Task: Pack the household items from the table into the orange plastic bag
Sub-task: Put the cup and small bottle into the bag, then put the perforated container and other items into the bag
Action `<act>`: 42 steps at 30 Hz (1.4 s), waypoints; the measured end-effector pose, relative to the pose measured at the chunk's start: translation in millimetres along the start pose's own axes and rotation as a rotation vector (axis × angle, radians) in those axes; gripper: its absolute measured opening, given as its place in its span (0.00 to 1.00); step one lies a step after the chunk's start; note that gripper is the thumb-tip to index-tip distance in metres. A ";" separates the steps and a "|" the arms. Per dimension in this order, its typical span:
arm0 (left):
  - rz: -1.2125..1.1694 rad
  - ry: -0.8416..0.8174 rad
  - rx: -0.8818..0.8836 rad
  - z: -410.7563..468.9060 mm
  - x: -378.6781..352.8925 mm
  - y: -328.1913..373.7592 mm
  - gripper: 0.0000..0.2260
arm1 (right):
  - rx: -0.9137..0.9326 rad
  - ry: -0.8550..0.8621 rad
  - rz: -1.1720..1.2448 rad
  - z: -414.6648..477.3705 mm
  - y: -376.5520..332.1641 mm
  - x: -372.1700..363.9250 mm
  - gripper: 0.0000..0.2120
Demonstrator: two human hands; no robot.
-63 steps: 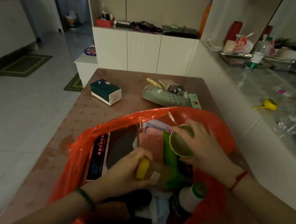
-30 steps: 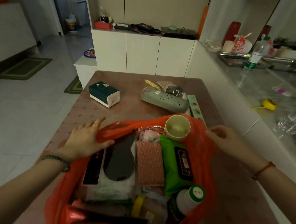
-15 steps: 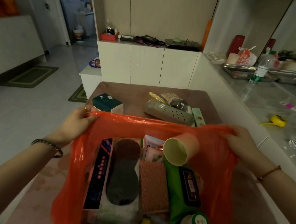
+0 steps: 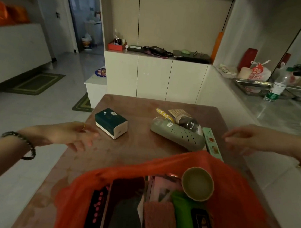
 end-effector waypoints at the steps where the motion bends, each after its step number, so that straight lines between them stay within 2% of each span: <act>1: -0.031 0.046 0.008 12.7 2.4 2.2 0.30 | 0.013 0.045 -0.006 18.0 -5.4 3.5 0.22; 3: -0.091 0.105 0.024 38.6 0.8 6.3 0.20 | 0.011 0.090 -0.049 58.3 -10.5 1.4 0.21; 6: -0.147 0.124 0.020 73.9 -13.3 10.7 0.14 | -0.021 0.097 -0.143 122.9 -6.1 -19.7 0.32; 12: -0.191 0.079 0.005 129.8 -51.1 8.1 0.11 | -0.081 0.055 -0.411 226.7 26.8 -75.8 0.50; 17: -0.238 0.051 0.049 141.4 -68.2 -2.8 0.09 | -0.177 0.046 -0.745 254.9 68.7 -98.7 0.58; 19: -0.255 0.062 0.052 137.8 -70.9 -1.7 0.09 | -0.163 0.087 -0.767 253.5 73.8 -101.1 0.58; 25: -0.375 -0.008 0.010 109.3 -76.5 31.5 0.17 | 0.001 0.080 -0.553 200.7 30.1 -90.4 0.56; 29: -0.483 -0.084 -0.093 62.7 -82.6 78.2 0.27 | 0.223 0.112 -0.228 122.8 -42.7 -63.0 0.51; 31: -0.648 -0.112 -0.116 35.2 -89.7 101.0 0.35 | 0.306 0.148 -0.108 74.1 -77.6 -54.6 0.51; 33: -0.848 -0.104 -0.180 13.0 -95.1 122.9 0.43 | 0.366 0.201 -0.094 28.9 -106.3 -59.1 0.51; 34: -0.937 -0.075 -0.220 2.2 -96.1 132.7 0.42 | 0.404 0.230 -0.118 8.4 -118.1 -66.4 0.51; 37: -1.156 0.062 -0.259 -23.5 -94.7 144.9 0.29 | 0.504 0.264 -0.075 -38.4 -140.9 -86.6 0.46; 39: -1.130 0.091 -0.257 -39.1 -97.3 145.4 0.23 | 0.454 0.206 0.202 -54.4 -144.9 -92.8 0.44; 42: -0.961 0.036 -0.336 -62.2 -104.1 146.9 0.27 | 0.394 0.058 0.575 -67.5 -144.7 -108.7 0.41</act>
Point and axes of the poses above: each hand's wrist, its own z-axis towards the middle knuckle, its own x-axis out of the back of the hand, y = z × x, the point moved 6 cm from there along z, towards the middle knuckle, and after that the axes turned 1 degree about x, right-handed, at the moved point
